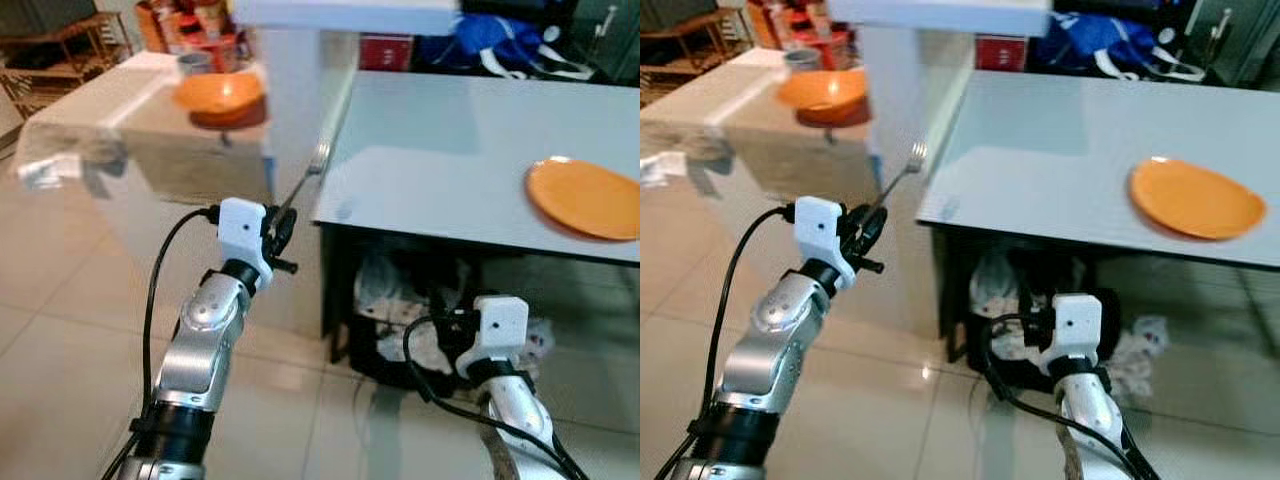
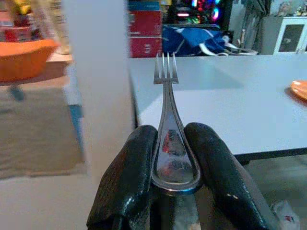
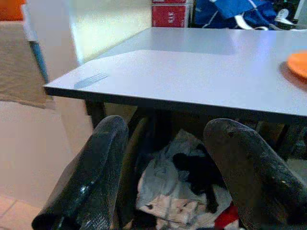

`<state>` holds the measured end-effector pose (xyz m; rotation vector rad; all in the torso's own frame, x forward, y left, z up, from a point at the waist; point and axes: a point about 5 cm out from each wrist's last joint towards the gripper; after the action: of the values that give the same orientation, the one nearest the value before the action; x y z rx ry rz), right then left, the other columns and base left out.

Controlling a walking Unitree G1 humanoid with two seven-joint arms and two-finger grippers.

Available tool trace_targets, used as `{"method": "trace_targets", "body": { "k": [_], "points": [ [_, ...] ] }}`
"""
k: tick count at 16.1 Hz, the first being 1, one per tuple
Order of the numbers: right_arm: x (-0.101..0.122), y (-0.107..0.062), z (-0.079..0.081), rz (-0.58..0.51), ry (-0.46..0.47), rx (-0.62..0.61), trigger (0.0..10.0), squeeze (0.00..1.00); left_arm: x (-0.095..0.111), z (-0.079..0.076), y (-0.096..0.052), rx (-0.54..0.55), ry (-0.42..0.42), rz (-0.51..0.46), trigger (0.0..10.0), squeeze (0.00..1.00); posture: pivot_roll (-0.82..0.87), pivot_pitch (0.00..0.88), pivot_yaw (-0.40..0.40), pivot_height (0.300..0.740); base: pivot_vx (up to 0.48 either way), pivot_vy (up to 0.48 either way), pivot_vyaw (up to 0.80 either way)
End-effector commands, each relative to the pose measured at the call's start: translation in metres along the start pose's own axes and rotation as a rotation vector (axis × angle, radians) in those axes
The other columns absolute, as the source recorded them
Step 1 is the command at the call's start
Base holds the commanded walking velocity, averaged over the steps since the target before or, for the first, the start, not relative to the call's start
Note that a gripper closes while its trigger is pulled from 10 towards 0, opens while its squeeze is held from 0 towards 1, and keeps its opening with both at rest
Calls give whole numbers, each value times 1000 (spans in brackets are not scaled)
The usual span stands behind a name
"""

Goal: Setting the table

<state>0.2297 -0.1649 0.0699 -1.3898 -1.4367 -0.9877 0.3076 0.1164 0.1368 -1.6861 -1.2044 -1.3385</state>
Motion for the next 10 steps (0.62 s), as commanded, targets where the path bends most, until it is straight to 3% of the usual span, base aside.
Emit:
{"method": "trace_targets", "body": {
  "k": [1, 10],
  "points": [
    [0, -2, -7, 0, -14, -21, 10000, 0, 2, -10, 5, -41, 3, -9, 0, 0, -72, 0, 65, 740, 247, -409, 0],
    [-2, -4, -6, 8, -14, -25, 10000, 0, 1, -17, 15, -76, 9, -15, 0, 0, -79, 0, 72, 740, 252, -405, 0]
  ]
}}
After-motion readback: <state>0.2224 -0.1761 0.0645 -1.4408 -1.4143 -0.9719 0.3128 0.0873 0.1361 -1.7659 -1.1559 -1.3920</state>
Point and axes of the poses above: a point about 5 cm out from each wrist's last joint towards the gripper, its own y axis pointing out of the wrist towards the gripper, its own x axis along the axis of the wrist's last joint, z = x × y, and after that the axes turned 15 degrees about -y, right-handed
